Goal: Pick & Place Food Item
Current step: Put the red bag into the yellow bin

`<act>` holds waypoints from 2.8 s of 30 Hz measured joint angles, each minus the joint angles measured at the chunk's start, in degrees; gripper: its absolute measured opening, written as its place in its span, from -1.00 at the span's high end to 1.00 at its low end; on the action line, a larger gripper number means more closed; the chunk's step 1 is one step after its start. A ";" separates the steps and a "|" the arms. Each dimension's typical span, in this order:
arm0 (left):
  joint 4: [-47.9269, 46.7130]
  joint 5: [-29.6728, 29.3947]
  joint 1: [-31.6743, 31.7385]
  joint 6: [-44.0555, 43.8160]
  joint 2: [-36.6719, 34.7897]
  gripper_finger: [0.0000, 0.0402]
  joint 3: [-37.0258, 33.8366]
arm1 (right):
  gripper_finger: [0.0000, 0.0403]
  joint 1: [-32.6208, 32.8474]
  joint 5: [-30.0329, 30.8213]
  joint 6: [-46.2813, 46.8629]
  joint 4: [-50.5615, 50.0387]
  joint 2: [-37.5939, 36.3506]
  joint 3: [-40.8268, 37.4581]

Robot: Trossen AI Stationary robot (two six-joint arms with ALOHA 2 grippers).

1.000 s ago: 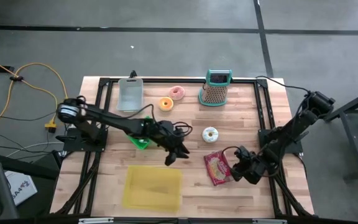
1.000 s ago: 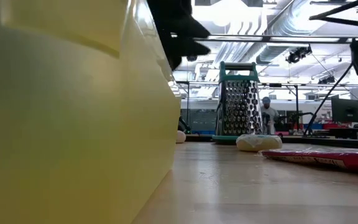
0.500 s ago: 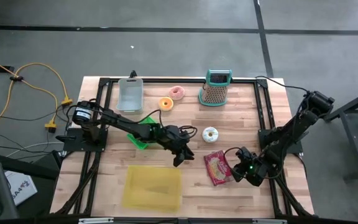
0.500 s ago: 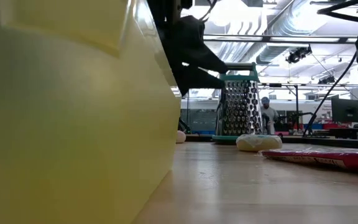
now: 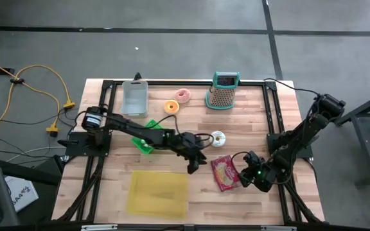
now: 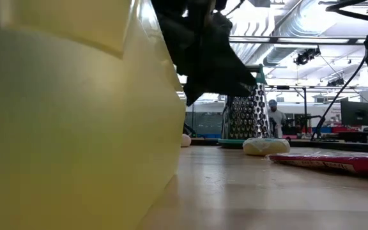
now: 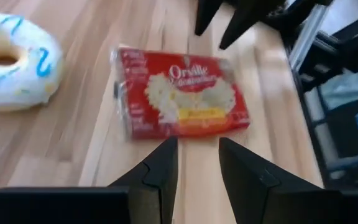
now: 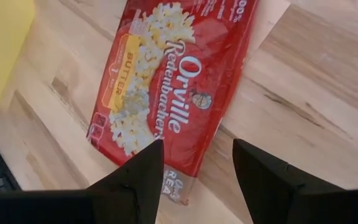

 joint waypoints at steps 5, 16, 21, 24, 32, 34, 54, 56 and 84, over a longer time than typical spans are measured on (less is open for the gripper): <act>-0.97 -1.24 -0.99 0.97 4.02 0.44 3.92 | 0.11 0.00 0.05 0.00 0.14 0.00 0.02; -1.75 -2.99 -1.06 2.78 10.65 0.44 6.32 | 0.11 -0.01 -0.22 0.00 0.62 2.35 0.00; -0.55 -5.65 -1.08 7.53 11.99 0.44 6.72 | 0.11 0.00 -0.37 0.00 2.98 4.43 0.00; -0.30 -6.72 -1.33 11.35 12.63 0.44 6.61 | 0.11 0.00 -0.31 0.00 3.65 5.26 0.00; 0.28 -7.30 -1.45 15.43 12.85 0.48 6.63 | 0.11 0.00 -0.04 -0.02 3.84 5.60 0.00; 0.36 -7.37 -1.45 15.69 12.85 0.54 6.63 | 0.11 0.00 -0.04 -0.02 3.79 5.60 0.00; -0.07 -3.98 -0.50 16.25 13.23 1.00 6.65 | 0.11 0.00 1.98 2.09 3.81 5.60 0.00; -0.84 -3.94 -0.06 16.08 13.39 1.00 6.62 | 0.11 0.00 1.34 2.62 3.79 5.60 0.00; 0.35 -1.26 0.43 16.96 14.47 1.00 6.63 | 0.15 0.00 -2.97 7.19 6.55 5.60 0.00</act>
